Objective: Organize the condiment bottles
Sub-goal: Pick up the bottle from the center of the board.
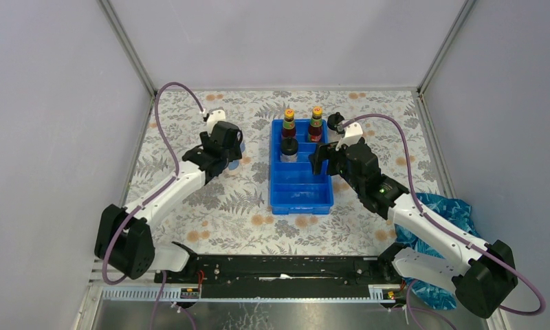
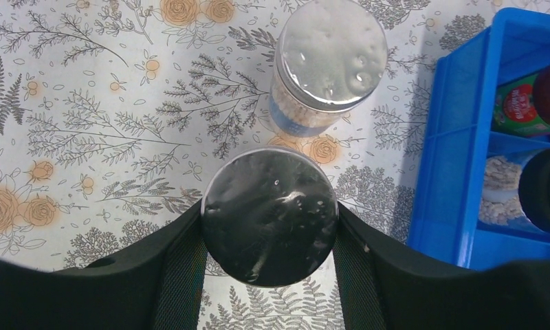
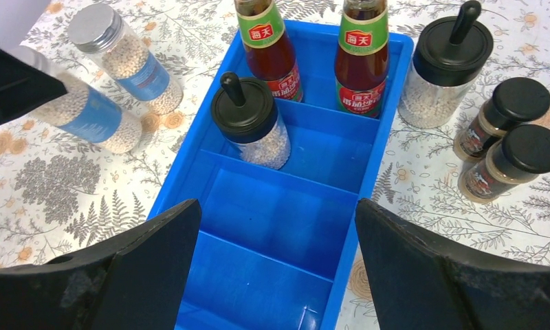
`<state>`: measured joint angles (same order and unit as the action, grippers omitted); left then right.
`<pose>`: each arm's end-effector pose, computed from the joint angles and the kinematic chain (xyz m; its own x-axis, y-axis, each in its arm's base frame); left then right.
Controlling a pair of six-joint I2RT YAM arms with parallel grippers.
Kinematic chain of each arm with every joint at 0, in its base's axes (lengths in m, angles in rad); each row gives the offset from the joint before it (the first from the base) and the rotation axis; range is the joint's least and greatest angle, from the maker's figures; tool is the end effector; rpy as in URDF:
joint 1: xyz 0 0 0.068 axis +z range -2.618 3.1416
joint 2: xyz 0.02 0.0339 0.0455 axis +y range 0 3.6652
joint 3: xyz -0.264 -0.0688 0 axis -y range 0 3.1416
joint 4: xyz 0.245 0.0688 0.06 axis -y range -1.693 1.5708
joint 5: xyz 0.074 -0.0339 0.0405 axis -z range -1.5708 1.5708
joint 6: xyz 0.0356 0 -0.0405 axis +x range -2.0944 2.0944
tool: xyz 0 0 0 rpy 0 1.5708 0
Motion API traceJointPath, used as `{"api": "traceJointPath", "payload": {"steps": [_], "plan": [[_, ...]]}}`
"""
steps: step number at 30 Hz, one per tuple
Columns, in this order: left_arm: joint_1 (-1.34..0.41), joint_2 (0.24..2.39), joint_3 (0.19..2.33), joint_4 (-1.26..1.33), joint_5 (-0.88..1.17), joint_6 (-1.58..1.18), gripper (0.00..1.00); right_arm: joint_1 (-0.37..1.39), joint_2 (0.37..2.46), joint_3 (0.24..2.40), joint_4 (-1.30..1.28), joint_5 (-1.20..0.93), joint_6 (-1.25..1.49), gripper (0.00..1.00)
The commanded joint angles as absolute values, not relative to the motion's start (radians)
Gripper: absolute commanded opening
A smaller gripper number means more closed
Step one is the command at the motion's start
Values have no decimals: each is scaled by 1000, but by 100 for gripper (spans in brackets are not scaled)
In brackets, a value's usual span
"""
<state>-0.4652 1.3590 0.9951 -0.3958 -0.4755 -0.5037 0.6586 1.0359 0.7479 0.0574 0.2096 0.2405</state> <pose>0.2678 -0.1162 0.2677 -0.5884 -0.1848 -0.7872 -0.2076 0.9754 -0.0738 0.1970 0.1431 0.3037 -0.2800 0.0779 -0.9568 -0.3827 0.9050 0.1857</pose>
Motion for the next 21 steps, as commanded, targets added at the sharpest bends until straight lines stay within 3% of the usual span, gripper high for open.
{"api": "traceJointPath", "payload": {"steps": [1, 21], "plan": [[-488, 1292, 1018, -396, -496, -504, 0, 654, 1027, 767, 64, 268, 243, 90], [-698, 1078, 1125, -646, -433, -491, 0, 654, 955, 768, 8, 448, 294, 90]]}}
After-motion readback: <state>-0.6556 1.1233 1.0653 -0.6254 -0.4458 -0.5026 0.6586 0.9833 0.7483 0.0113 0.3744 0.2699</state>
